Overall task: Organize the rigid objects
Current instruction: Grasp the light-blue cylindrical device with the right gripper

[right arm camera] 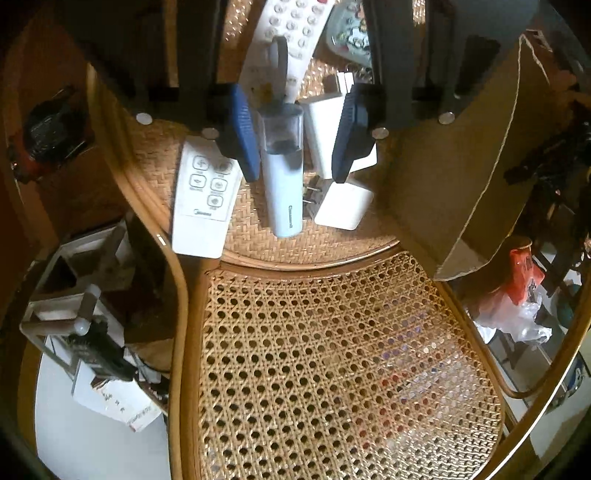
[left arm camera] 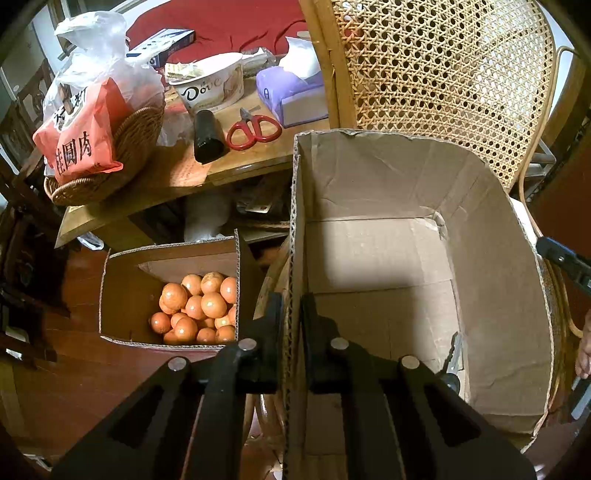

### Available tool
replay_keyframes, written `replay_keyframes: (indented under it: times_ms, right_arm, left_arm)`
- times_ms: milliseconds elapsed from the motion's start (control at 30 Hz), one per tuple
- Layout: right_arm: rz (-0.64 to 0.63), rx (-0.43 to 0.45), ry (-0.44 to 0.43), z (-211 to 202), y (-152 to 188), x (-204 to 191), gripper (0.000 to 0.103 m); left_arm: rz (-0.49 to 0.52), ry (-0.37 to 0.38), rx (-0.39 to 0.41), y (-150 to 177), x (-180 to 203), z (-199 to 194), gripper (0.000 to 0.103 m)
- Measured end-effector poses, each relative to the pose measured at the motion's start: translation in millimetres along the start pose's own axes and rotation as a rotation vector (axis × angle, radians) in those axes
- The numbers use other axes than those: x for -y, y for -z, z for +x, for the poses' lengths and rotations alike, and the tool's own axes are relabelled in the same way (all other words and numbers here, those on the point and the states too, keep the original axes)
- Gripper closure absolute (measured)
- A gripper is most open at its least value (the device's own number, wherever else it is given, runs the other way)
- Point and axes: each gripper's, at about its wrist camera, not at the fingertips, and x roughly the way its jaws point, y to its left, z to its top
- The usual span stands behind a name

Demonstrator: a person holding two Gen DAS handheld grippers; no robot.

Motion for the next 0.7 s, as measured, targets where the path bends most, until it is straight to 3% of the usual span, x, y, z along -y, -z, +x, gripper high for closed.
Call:
replay_keyframes:
  times_ms: [100, 200, 367, 700]
  right_arm:
    - [-0.028, -0.014, 0.018, 8.8, -0.7, -4.1, 0.061]
    - [-0.065, -0.019, 0.048, 14.4, -0.2, -8.6, 0.078]
    - [-0.078, -0.025, 0.075, 21.9, -1.6, -9.0, 0.077]
    - [-0.081, -0.061, 0.050, 26.0, -8.4, -6.1, 0.071]
  left_arm:
    - [0.003, -0.002, 0.001, 0.1, 0.5, 0.1, 0.096]
    - [0.002, -0.001, 0.001, -0.2, 0.9, 0.0, 0.096]
    - [0.002, -0.002, 0.001, -0.1, 0.9, -0.1, 0.096]
    - [0.003, -0.002, 0.001, -0.1, 1.4, -0.3, 0.096]
